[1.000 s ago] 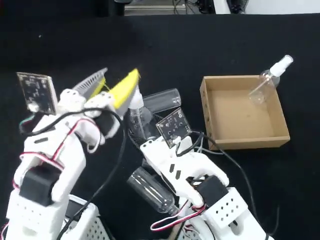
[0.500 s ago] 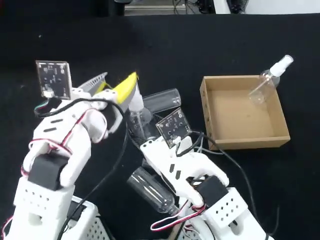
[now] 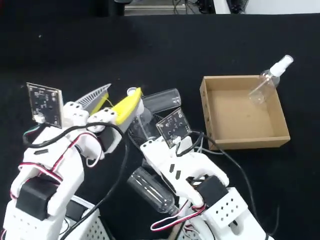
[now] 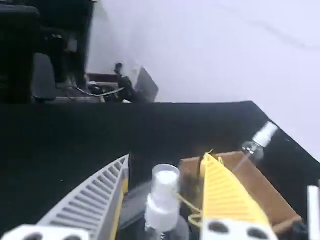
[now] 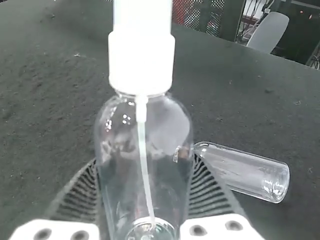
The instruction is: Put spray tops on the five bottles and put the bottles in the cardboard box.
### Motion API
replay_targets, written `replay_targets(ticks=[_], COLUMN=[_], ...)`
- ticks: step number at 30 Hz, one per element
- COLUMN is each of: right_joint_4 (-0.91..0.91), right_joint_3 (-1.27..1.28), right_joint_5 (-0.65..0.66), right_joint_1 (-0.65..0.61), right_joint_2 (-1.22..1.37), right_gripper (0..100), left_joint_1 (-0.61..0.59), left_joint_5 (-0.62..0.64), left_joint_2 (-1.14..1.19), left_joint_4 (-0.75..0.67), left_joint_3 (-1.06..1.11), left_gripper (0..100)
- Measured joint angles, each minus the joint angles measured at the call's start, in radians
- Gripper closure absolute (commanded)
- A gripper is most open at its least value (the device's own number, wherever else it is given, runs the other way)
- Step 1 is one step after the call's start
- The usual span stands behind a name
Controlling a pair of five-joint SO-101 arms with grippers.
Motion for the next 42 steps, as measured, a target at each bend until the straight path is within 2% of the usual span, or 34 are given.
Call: replay_targets(ticks=[3,6,11,15,19,22,26,29,33,42], right_joint_4=[0.006,0.097,0.361,0.559,0.678,0.68,0.563,0.405,0.152,-0.456], right_joint_3=[0.0,-0.048,-0.279,-0.483,-0.603,-0.609,-0.534,-0.416,-0.275,-0.17], right_joint_5=[0.0,0.0,0.003,0.094,0.218,0.293,0.339,0.362,0.365,0.296], right_joint_1=[0.021,0.107,0.318,0.52,0.798,1.034,1.3,1.413,1.504,1.613], right_joint_2=[0.0,0.0,0.0,-0.011,-0.026,-0.025,-0.025,0.011,0.203,0.623], right_gripper=[98.8,98.8,98.8,98.8,98.8,98.8,98.8,98.8,98.8,98.8], left_joint_1=[-0.043,-0.089,-0.178,-0.316,-0.396,-0.399,-0.399,-0.399,-0.399,-0.399], left_joint_5=[-0.002,-0.002,-0.003,-0.068,-0.224,-0.261,-0.261,-0.224,-0.158,-0.146], left_joint_2=[-0.002,-0.026,-0.11,-0.173,-0.229,-0.273,-0.336,-0.382,-0.427,-0.519], left_joint_4=[0.0,0.051,0.187,0.201,0.072,-0.078,-0.276,-0.359,-0.382,-0.387], left_joint_3=[0.0,-0.014,-0.021,0.068,0.279,0.465,0.717,0.842,0.928,1.033], left_gripper=[79,79,79,79,79,79,79,79,79,79])
